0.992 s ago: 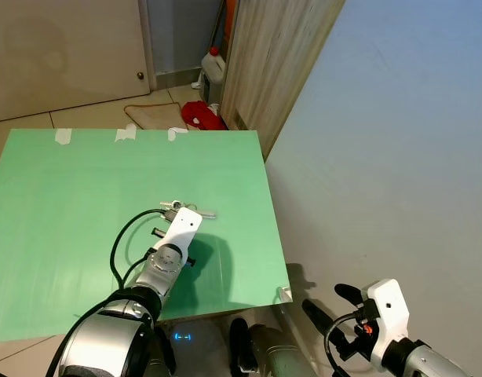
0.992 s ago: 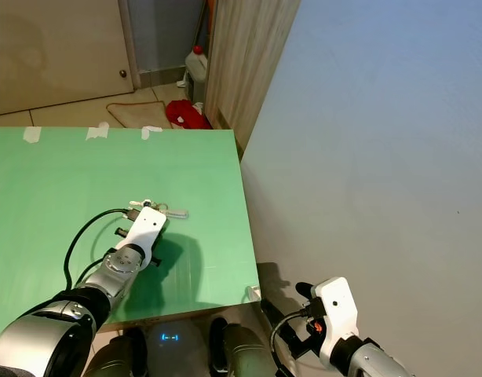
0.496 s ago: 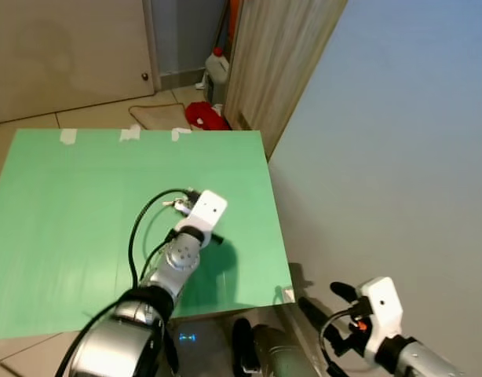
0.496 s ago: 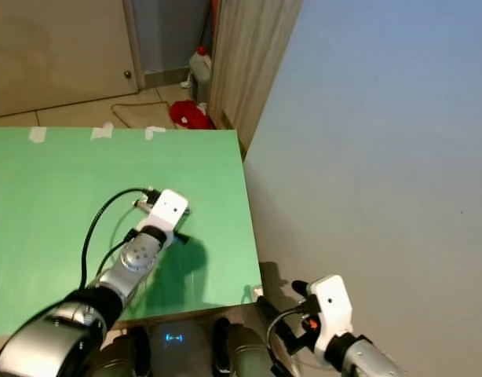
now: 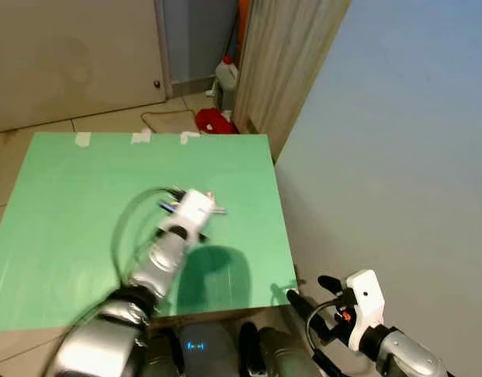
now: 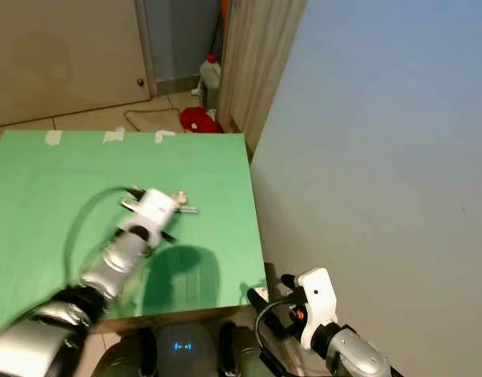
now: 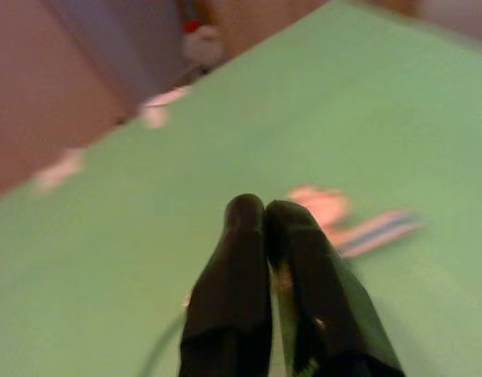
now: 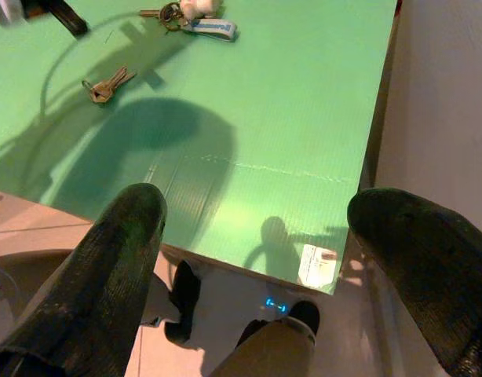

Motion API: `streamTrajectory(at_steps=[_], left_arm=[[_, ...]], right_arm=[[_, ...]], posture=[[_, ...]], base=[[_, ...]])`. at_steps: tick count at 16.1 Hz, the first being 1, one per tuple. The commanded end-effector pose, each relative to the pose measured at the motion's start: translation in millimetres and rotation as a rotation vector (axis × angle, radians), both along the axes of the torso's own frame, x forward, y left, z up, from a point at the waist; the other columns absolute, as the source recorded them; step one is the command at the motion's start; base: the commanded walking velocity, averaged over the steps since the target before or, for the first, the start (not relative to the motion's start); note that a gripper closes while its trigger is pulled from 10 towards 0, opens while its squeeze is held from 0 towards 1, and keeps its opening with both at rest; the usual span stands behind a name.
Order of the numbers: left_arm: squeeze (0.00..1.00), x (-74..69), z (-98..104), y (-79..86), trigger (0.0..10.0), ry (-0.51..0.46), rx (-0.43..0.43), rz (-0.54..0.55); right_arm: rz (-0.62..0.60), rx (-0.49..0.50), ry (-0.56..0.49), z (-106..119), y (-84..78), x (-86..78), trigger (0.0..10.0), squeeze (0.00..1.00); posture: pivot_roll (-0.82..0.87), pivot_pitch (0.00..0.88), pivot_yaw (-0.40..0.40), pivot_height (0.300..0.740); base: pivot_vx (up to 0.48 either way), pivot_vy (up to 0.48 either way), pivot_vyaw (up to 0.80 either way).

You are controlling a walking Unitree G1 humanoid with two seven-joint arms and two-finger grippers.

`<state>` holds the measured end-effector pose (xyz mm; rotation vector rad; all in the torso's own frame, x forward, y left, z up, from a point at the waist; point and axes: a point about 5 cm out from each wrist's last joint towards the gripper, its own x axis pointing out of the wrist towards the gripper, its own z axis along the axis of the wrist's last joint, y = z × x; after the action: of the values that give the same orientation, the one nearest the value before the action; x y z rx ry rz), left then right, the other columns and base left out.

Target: Hang keys on a hook

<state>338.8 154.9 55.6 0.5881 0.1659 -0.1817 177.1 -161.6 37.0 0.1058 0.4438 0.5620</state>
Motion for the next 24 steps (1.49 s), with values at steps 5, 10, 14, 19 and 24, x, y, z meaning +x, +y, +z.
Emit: streamTrajectory(at_steps=[5, 10, 14, 19, 24], left_arm=[[1.0, 16.9, 15.6, 4.5, 10.0, 0.042, 0.065, 0.003], [1.0, 19.6, 14.9, -5.5, 10.0, 0.114, -0.019, -0.002], [1.0, 21.9, 17.0, 11.9, 10.0, 0.134, -0.034, 0.099], [1.0, 22.5, 18.3, 28.2, 10.0, 0.175, -0.072, 0.159], [0.0, 20.1, 13.5, 25.5, 10.0, 0.201, -0.106, 0.173]], right_arm=[[-0.042, -0.014, 0.005, -3.5, -5.1, -7.9, 10.0, 0.0], [-0.086, -0.056, 0.041, 7.6, -22.3, -48.0, 10.0, 0.0], [-0.154, -0.099, 0.103, 11.1, -37.2, -83.6, 10.0, 0.0], [-0.167, -0.074, 0.132, 27.5, -37.2, -110.7, 10.0, 0.0], [-0.18, -0.084, 0.182, 36.3, -38.2, -129.5, 10.0, 0.0]], posture=[[-0.29, 0.193, -0.105, 0.74], [-0.44, 0.275, -0.152, 0.74], [-0.5, 0.313, -0.154, 0.74], [-0.57, 0.384, -0.17, 0.74], [-0.6, 0.424, -0.182, 0.74]], base=[[0.0, 0.0, 0.0], [0.0, 0.0, 0.0], [0.0, 0.0, 0.0], [0.0, 0.0, 0.0], [0.0, 0.0, 0.0]])
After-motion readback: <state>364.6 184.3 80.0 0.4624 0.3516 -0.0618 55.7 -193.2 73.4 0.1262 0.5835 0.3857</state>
